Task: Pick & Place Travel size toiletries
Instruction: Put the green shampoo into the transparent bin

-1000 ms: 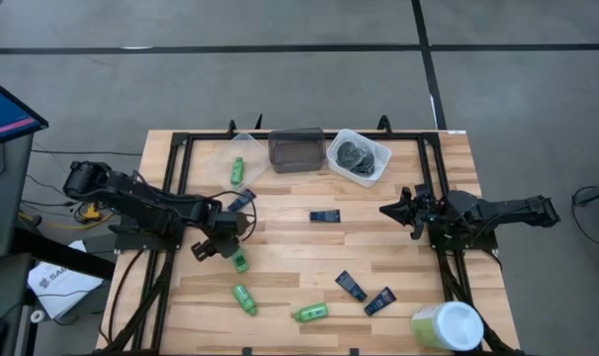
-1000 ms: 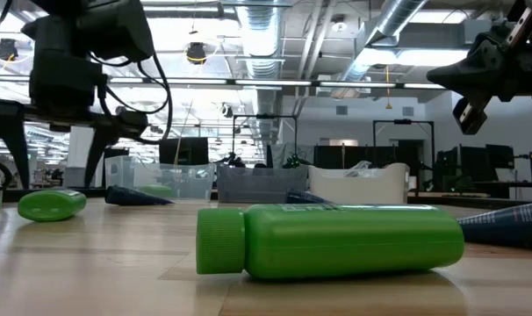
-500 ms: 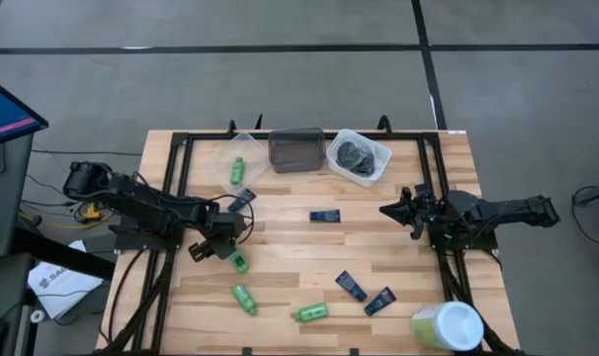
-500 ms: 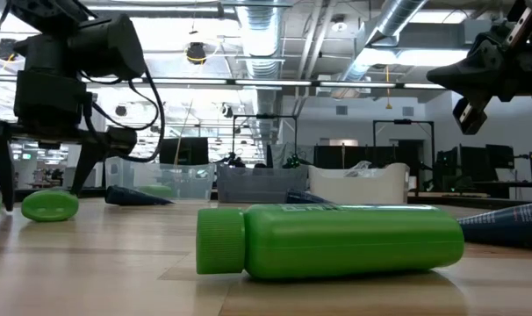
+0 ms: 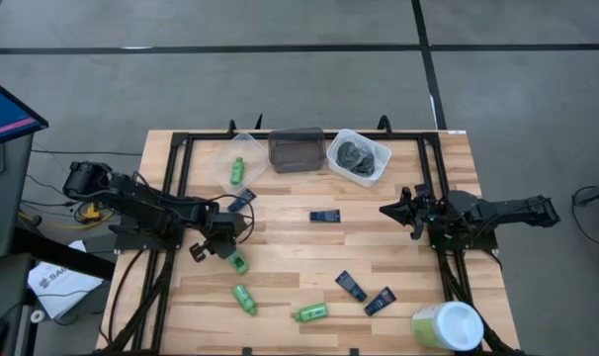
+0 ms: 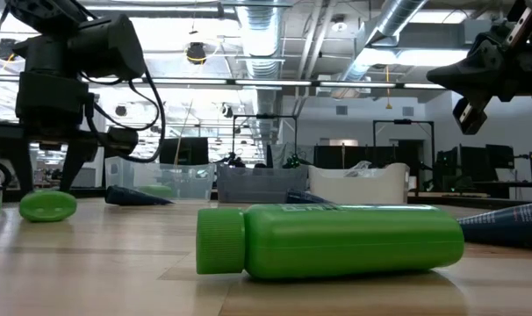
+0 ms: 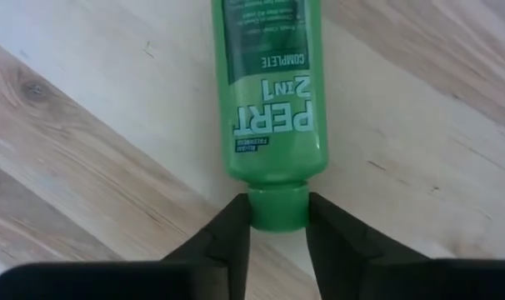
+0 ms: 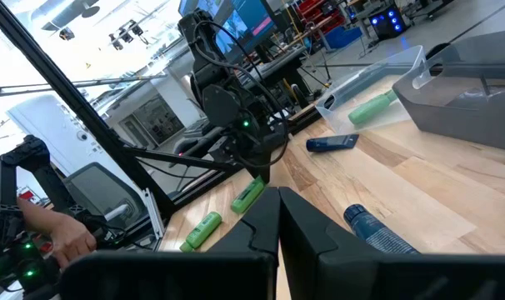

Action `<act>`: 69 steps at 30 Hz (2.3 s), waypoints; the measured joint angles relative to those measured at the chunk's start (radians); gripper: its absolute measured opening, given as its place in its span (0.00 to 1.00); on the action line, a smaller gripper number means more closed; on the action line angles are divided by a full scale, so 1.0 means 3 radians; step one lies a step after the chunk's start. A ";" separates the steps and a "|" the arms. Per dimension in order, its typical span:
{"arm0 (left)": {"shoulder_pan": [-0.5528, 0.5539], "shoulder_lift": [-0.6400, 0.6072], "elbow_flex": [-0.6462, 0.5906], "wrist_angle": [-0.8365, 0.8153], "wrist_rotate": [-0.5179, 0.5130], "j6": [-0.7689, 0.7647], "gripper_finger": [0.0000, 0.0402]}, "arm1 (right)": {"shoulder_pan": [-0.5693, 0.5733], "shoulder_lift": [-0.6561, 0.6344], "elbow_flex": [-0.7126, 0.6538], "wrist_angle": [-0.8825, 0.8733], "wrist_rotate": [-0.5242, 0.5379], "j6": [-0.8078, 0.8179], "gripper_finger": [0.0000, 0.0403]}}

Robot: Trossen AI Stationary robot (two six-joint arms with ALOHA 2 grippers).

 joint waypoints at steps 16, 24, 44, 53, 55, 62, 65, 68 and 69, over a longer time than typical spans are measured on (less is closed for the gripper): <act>0.0043 0.0000 0.0158 0.0171 -0.0663 -0.1372 0.23 | 0.0000 0.0001 0.0000 -0.0001 0.0000 -0.0001 0.00; 0.0301 0.0000 0.0425 0.0214 -0.1372 -0.2234 0.23 | -0.0001 0.0000 0.0000 0.0000 0.0000 -0.0001 0.00; 0.1894 -0.0001 0.1042 0.0167 -0.1874 -0.2010 0.23 | 0.0000 0.0001 0.0000 0.0000 0.0000 -0.0001 0.00; 0.2453 -0.0001 0.1041 -0.0055 -0.1578 -0.2297 0.23 | 0.0000 0.0001 0.0000 -0.0001 0.0000 0.0000 0.00; 0.2472 -0.0001 0.1041 -0.0065 -0.1457 -0.2298 0.23 | 0.0000 0.0000 0.0000 -0.0001 0.0000 -0.0001 0.00; 0.2517 -0.0001 0.0982 -0.0080 -0.1385 -0.2298 0.23 | 0.0000 0.0001 0.0000 -0.0001 0.0000 0.0000 0.00; 0.2596 -0.0001 0.0915 -0.0080 -0.1389 -0.2368 0.23 | 0.0000 0.0001 0.0000 -0.0001 0.0000 0.0000 0.00; 0.2670 -0.0001 0.0860 -0.0081 -0.1384 -0.2384 0.23 | 0.0000 0.0001 0.0000 -0.0001 0.0000 0.0000 0.00; 0.2694 -0.0001 0.0846 -0.0074 -0.1356 -0.2385 0.23 | -0.0001 0.0001 0.0001 -0.0001 0.0000 -0.0001 0.00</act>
